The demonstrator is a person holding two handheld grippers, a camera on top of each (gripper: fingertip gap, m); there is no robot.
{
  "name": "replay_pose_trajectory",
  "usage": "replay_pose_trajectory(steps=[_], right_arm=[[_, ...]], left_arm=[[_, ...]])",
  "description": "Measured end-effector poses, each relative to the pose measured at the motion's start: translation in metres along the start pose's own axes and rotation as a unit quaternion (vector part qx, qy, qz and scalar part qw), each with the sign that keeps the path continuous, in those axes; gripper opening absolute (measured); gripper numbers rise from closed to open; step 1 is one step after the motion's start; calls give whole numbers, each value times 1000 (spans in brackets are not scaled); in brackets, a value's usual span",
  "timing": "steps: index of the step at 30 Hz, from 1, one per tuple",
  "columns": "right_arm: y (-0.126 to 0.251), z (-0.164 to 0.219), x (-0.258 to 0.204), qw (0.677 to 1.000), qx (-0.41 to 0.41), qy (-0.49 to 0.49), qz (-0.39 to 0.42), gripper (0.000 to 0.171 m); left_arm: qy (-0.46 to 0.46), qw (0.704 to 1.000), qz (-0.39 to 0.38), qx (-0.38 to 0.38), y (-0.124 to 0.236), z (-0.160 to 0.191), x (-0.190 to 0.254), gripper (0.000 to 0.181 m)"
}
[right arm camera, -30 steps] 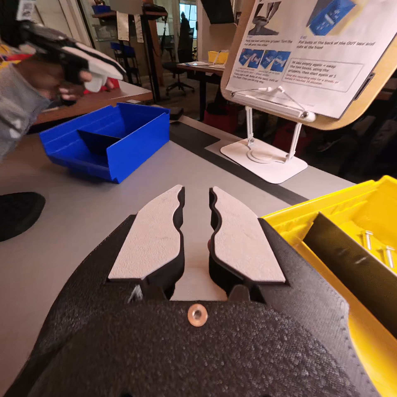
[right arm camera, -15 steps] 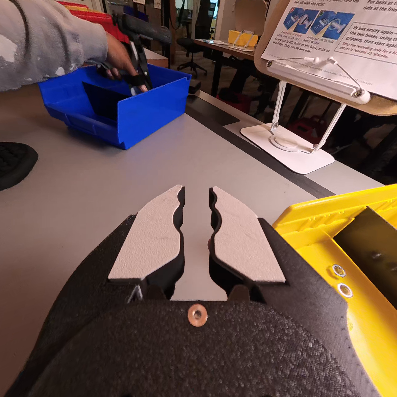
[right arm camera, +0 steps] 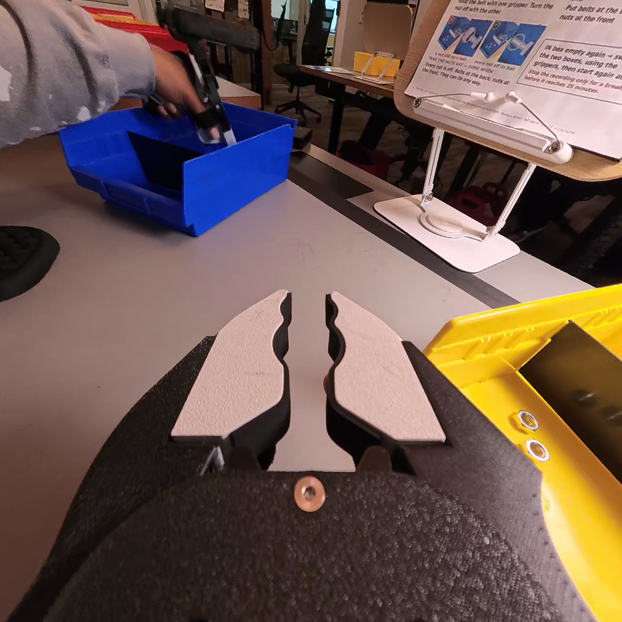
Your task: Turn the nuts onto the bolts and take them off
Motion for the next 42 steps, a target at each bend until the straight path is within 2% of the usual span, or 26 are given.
replay_pose_trajectory(steps=[3, 6, 10, 13, 16, 18, 21, 24, 28, 30, 34, 36, 38, 42], right_arm=[[-1, -6, -2, 1000, 7, 4, 2, 18], [-3, -20, -3, 1000, 21, 15, 2, 17], [-12, -62, -8, 998, 58, 20, -15, 17], [-18, -111, -12, 994, 106, 21, -27, 17], [-19, -160, -18, 986, 161, 6, -52, 17], [-18, -179, -21, 980, 181, -11, -78, 19], [-13, -187, -23, 969, 203, -43, -133, 20], [-13, -174, -23, 964, 185, -54, -183, 24], [-15, -154, -29, 958, 112, -40, -259, 33], [-17, -145, -30, 963, 79, -10, -259, 31], [-21, -135, -33, 964, 48, 15, -262, 11], [-21, -133, -32, 965, 39, 19, -258, 11], [-18, -136, -32, 965, 55, 31, -256, 10], [-5, -150, -30, 956, 125, 36, -262, 10]], left_arm=[[-31, 994, -17, 105, 42, -15, 8, 24], [-67, 967, -28, 243, 100, -31, 31, 24], [-124, 897, -6, 424, 175, -45, 92, 23], [-140, 835, 22, 532, 213, -49, 147, 23], [-163, 769, 91, 612, 229, -45, 212, 23], [-201, 725, 126, 647, 229, -39, 254, 23], [-236, 674, 193, 673, 219, -25, 306, 23], [-285, 641, 223, 677, 202, -12, 341, 23], [-355, 635, 219, 651, 179, -2, 367, 23], [-376, 632, 217, 641, 172, 2, 372, 23], [-398, 635, 202, 630, 164, 5, 375, 23], [-394, 639, 205, 628, 163, 4, 374, 23], [-365, 652, 233, 622, 164, 2, 373, 23], [-298, 665, 358, 584, 169, 2, 371, 33]])
Point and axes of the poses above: each gripper's, where its closed fingertips meet, y back along the fingers, z out of its underside, x = y × z across the jaws, the point moved 4 cm from there along y, back along the fingers, and after that the axes turned 2 degrees about -y, right-handed, at the moved point
